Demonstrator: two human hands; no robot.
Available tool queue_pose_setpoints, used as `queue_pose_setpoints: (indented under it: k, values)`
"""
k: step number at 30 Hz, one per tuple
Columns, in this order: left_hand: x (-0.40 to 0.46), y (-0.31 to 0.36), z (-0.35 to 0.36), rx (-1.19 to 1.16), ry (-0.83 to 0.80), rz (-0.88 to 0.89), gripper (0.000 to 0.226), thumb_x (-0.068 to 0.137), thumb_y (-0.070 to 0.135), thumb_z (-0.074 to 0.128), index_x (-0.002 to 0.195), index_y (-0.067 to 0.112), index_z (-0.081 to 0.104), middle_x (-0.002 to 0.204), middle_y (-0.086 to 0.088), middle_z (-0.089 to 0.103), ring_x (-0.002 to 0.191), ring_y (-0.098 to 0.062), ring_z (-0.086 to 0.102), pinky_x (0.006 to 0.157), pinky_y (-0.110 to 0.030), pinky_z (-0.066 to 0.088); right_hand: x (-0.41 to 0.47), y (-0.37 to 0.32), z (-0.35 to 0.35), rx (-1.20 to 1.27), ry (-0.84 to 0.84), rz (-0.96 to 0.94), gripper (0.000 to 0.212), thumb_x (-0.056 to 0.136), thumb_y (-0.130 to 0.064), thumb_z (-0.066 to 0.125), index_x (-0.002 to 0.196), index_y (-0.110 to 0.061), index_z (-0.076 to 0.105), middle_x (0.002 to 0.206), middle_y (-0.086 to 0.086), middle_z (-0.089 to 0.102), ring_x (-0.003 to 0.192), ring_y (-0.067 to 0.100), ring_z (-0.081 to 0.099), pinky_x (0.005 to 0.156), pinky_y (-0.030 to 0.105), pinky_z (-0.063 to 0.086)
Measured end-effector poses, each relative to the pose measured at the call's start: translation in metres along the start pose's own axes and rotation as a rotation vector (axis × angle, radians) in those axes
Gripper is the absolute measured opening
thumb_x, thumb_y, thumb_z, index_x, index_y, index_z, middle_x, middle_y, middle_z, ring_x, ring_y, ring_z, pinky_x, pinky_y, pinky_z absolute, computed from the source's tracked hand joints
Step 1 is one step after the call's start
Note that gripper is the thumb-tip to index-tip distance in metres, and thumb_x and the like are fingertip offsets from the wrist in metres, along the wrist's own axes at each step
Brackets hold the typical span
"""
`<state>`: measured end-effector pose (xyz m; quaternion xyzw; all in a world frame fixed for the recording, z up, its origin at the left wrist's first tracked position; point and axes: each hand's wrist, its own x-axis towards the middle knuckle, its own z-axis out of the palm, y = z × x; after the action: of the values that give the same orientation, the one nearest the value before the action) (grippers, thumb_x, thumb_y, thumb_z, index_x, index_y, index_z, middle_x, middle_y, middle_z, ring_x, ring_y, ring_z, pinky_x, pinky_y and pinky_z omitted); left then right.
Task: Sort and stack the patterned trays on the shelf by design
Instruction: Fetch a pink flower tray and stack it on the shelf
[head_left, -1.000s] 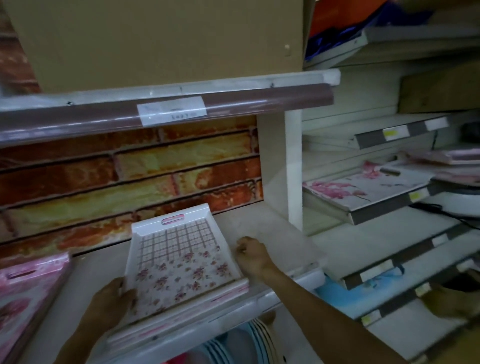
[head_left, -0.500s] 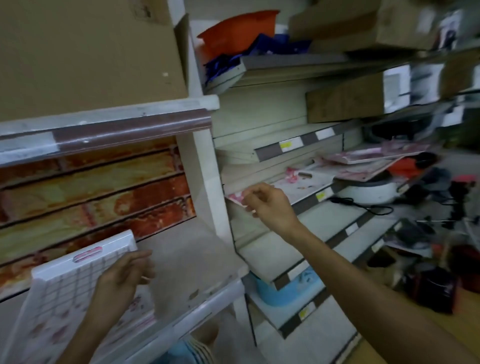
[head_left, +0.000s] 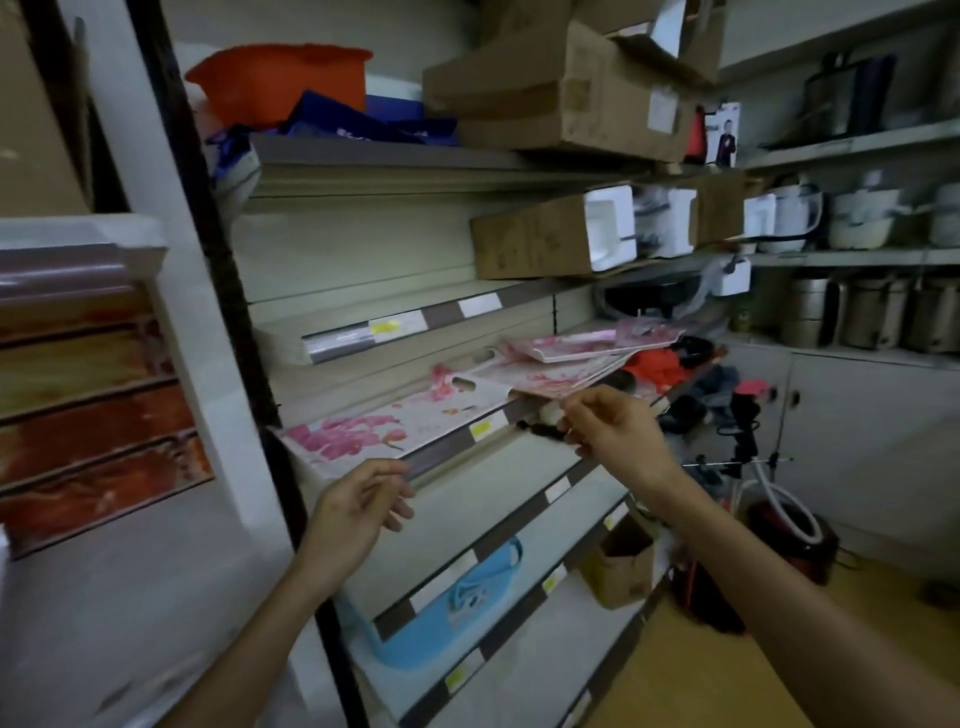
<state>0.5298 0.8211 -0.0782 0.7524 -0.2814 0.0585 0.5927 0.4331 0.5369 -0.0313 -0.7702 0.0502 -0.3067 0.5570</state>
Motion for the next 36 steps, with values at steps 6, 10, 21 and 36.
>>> queue_pose_setpoints:
  k: [6, 10, 21, 36]
  values:
    - [0.062, 0.01, 0.071, 0.116, -0.092, 0.082, 0.021, 0.096, 0.007, 0.052, 0.098, 0.022, 0.068, 0.086, 0.0, 0.073, 0.07, -0.018, 0.069, 0.062, -0.028, 0.057, 0.029, 0.039, -0.053, -0.006, 0.053, 0.022, 0.014, 0.095, -0.019, 0.057, 0.096, -0.011, 0.067, 0.083, 0.006, 0.073, 0.072, 0.017, 0.069, 0.066, 0.03, 0.056]
    - [0.107, 0.013, 0.114, 0.226, -0.153, 0.138, 0.017, 0.095, 0.012, 0.054, 0.1, 0.021, 0.068, 0.082, 0.003, 0.072, 0.07, -0.01, 0.069, 0.062, -0.019, 0.053, 0.055, 0.064, -0.074, -0.007, 0.075, 0.057, 0.015, 0.095, -0.022, 0.057, 0.097, -0.01, 0.067, 0.084, 0.005, 0.073, 0.071, 0.011, 0.068, 0.061, 0.019, 0.05]
    - [0.279, -0.022, 0.217, 0.655, -0.219, 0.463, 0.022, 0.097, 0.03, 0.047, 0.115, 0.027, 0.06, 0.114, 0.009, 0.065, 0.099, -0.009, 0.062, 0.082, -0.032, 0.053, 0.177, 0.133, -0.108, -0.127, 0.083, 0.088, 0.012, 0.097, -0.021, 0.054, 0.092, -0.017, 0.065, 0.084, 0.002, 0.072, 0.075, 0.017, 0.069, 0.068, 0.032, 0.058]
    - [0.432, -0.085, 0.314, 1.497, -0.304, 0.499, 0.035, 0.091, 0.022, 0.049, 0.125, 0.019, 0.05, 0.125, -0.005, 0.057, 0.114, -0.027, 0.054, 0.099, -0.042, 0.035, 0.296, 0.227, -0.154, -0.076, 0.114, 0.2, 0.015, 0.097, -0.017, 0.053, 0.094, -0.009, 0.065, 0.086, 0.007, 0.073, 0.071, 0.019, 0.067, 0.063, 0.028, 0.055]
